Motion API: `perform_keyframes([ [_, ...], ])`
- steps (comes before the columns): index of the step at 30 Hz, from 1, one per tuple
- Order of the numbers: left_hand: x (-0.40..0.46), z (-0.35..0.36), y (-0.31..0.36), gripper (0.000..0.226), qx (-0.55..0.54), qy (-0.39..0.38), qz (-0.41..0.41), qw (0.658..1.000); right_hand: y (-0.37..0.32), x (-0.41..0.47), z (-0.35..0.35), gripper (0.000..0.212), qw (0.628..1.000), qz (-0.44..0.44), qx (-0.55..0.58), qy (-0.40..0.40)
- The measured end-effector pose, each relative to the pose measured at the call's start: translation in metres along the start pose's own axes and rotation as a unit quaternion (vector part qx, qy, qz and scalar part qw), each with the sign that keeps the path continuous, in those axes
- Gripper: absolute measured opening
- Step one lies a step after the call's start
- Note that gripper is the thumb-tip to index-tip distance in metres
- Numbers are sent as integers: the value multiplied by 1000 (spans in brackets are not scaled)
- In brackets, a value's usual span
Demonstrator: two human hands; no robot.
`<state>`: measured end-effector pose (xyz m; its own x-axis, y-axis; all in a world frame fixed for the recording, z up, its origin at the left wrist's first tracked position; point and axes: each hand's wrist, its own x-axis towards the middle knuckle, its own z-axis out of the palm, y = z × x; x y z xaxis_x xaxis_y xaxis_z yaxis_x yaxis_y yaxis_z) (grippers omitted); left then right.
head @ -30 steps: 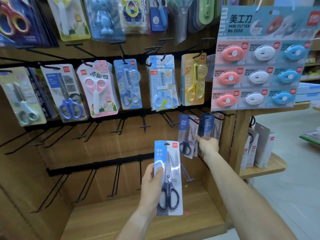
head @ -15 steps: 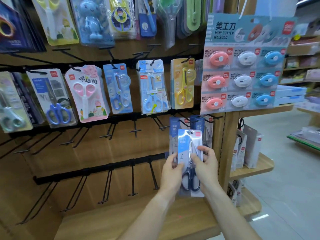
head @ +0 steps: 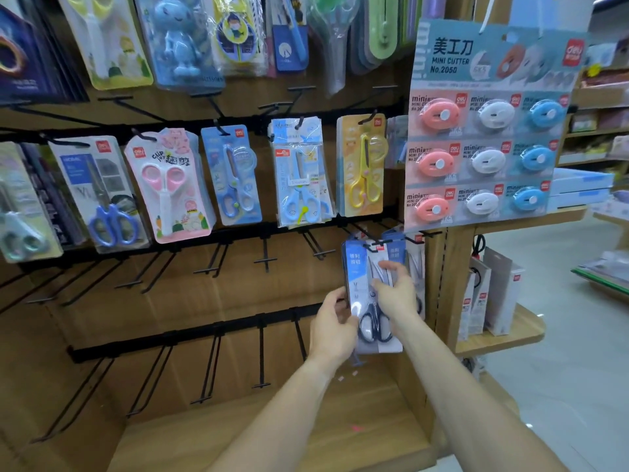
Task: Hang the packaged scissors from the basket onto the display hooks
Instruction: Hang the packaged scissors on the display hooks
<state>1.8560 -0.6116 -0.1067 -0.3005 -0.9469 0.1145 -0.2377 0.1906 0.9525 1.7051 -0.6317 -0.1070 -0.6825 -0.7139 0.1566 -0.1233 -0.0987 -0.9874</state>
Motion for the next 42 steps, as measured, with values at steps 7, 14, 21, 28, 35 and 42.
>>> perform_keyframes([
  [7,9,-20,-14,53,45,-29,33,998,3,30,19,34,995,1,-83,-57],
  [14,-9,-59,-47,51,110,-22,61,992,12,-27,13,35,994,-53,-98,3],
  [21,-97,-175,-100,51,192,35,48,980,39,-187,98,35,969,-87,-35,-230],
  [28,-261,-343,-178,48,316,168,-74,931,67,-365,219,40,885,-36,-23,-463],
  [35,-415,-438,-238,47,428,211,-202,856,94,-486,280,48,788,-59,-110,-602],
  [42,-465,-437,-294,46,469,205,-266,817,116,-530,283,57,693,-228,-321,-605],
])
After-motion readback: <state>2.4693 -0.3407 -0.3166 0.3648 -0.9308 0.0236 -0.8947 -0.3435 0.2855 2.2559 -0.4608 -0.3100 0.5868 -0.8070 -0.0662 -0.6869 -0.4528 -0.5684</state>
